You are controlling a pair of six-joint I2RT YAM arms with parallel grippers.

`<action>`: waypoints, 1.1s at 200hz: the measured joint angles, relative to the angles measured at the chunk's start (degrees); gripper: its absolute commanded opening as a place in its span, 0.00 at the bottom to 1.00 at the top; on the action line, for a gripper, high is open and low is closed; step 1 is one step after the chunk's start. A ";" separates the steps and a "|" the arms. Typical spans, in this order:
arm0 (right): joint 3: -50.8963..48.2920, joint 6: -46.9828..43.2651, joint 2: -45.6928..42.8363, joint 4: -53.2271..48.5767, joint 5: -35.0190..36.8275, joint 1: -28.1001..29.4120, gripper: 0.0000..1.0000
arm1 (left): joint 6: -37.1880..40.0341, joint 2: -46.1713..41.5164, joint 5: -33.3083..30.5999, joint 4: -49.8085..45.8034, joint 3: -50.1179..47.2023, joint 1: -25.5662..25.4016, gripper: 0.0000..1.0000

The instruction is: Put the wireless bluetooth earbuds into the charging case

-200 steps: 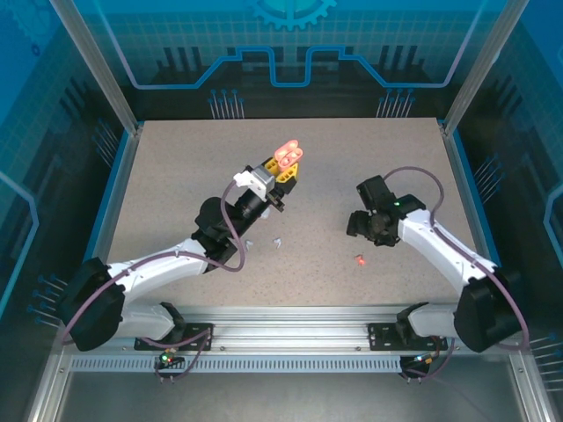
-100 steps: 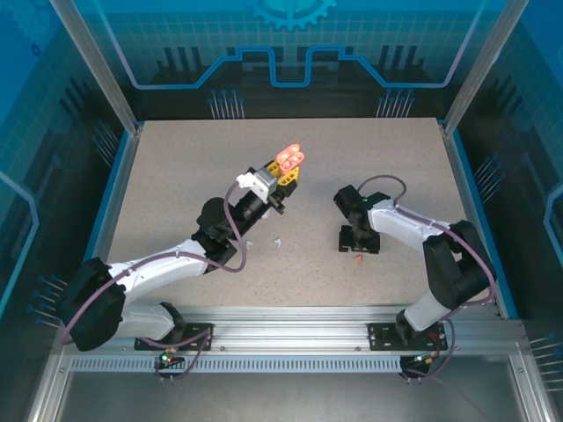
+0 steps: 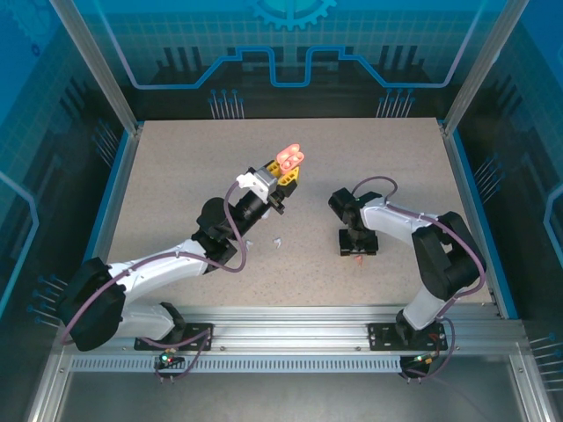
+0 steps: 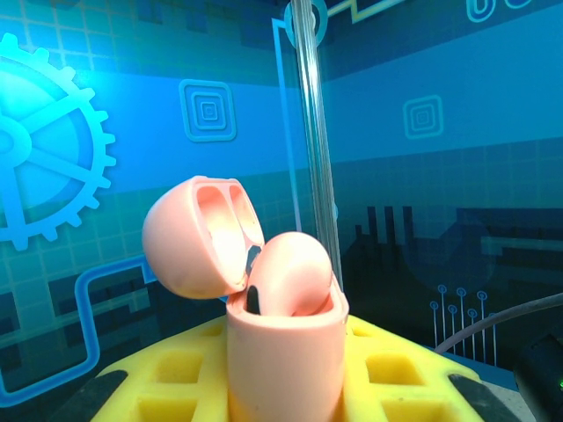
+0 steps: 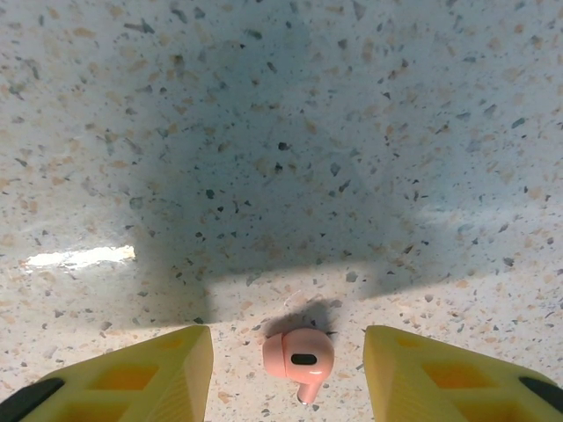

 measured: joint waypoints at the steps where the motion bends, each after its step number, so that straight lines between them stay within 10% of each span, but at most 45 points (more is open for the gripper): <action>1: -0.02 0.00 0.00 -0.02 0.00 0.00 0.50 | 0.00 0.00 0.00 -0.02 0.00 0.00 0.00; 220: -2.56 -3.17 0.15 1.42 -3.50 -1.95 0.34 | -0.02 0.59 0.20 0.02 0.00 0.00 0.00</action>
